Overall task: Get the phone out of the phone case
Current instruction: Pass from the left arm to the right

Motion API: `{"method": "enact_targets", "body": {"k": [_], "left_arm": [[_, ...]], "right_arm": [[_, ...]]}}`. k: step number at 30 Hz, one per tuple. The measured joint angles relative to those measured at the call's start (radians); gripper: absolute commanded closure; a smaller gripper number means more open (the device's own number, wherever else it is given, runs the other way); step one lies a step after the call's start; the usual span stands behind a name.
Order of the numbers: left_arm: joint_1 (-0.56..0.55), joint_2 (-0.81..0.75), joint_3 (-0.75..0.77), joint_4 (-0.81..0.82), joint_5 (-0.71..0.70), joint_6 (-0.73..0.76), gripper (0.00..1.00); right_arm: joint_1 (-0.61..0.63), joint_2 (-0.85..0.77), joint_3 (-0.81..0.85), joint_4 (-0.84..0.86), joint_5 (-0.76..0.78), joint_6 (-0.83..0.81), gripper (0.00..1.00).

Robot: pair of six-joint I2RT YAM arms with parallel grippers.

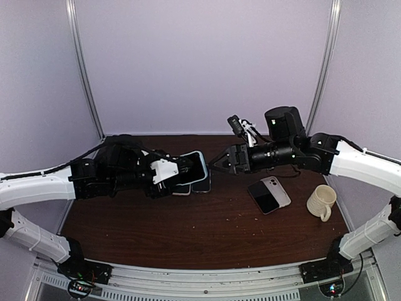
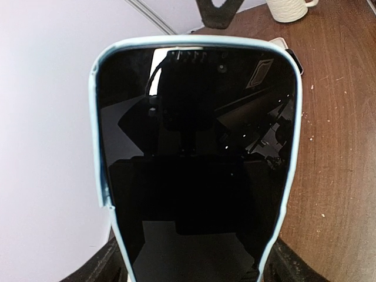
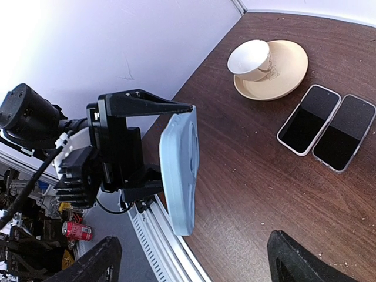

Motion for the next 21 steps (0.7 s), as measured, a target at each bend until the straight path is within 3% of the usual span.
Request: {"method": "enact_targets", "body": {"k": [5,21], "left_arm": [[0.000,0.000,-0.028,0.005,0.018,-0.001,0.53],[0.000,0.012,-0.028,-0.001,0.061,-0.035,0.54]], "right_arm": [[0.026,0.030,0.016,0.010,0.000,0.017,0.17],[0.092,0.154,0.132,-0.026,0.057,0.010,0.51]]}}
